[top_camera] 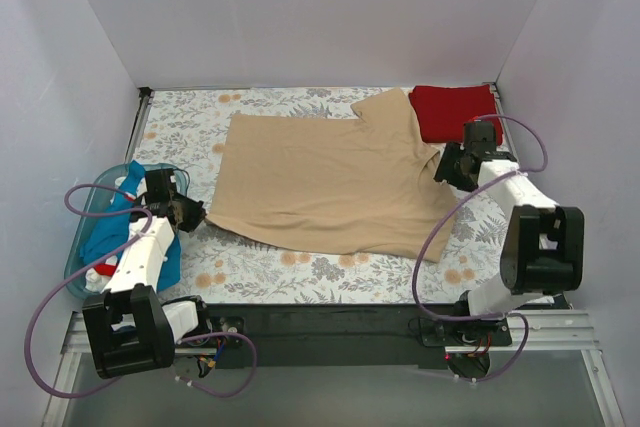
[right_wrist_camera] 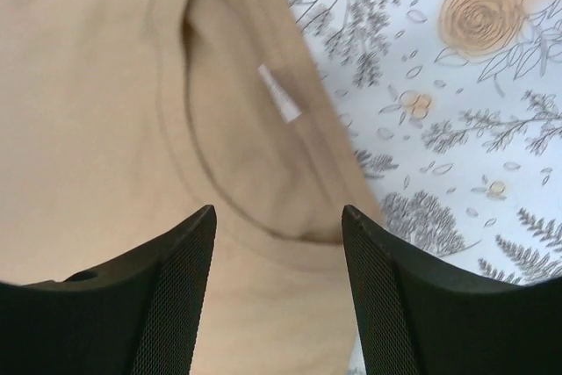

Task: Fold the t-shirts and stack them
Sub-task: Flatten the tshirt out, then fold the tshirt

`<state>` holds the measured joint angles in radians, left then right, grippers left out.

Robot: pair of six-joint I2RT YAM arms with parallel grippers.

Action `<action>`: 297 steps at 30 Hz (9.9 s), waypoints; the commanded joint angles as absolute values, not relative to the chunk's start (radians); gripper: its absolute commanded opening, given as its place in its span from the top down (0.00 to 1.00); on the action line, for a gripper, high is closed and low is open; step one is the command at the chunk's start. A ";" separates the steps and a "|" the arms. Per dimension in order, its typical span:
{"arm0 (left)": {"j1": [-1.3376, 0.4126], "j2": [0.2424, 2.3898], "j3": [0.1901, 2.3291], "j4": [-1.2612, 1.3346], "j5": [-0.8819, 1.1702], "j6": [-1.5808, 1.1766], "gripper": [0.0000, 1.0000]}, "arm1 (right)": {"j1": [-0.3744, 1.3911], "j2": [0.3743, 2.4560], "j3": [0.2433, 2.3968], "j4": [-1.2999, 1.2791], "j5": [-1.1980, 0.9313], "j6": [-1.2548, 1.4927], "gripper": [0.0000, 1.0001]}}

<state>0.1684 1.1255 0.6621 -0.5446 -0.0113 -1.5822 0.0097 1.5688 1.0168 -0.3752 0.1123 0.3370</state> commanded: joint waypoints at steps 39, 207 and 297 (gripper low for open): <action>0.173 1.105 0.666 -0.525 0.058 -1.588 1.00 | 0.011 0.997 0.452 -0.548 -0.078 0.649 0.77; 0.101 1.499 0.845 -0.399 0.069 -1.560 0.78 | 0.132 1.709 1.227 -0.330 -0.204 0.413 0.99; 0.103 1.526 0.845 -0.420 0.046 -1.562 0.79 | 0.233 2.011 1.492 -0.317 -0.009 0.423 0.47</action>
<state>0.1024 1.5181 0.8383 -0.4099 0.0631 -1.5673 0.2081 1.9991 1.4246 -0.2203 -0.0856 0.4496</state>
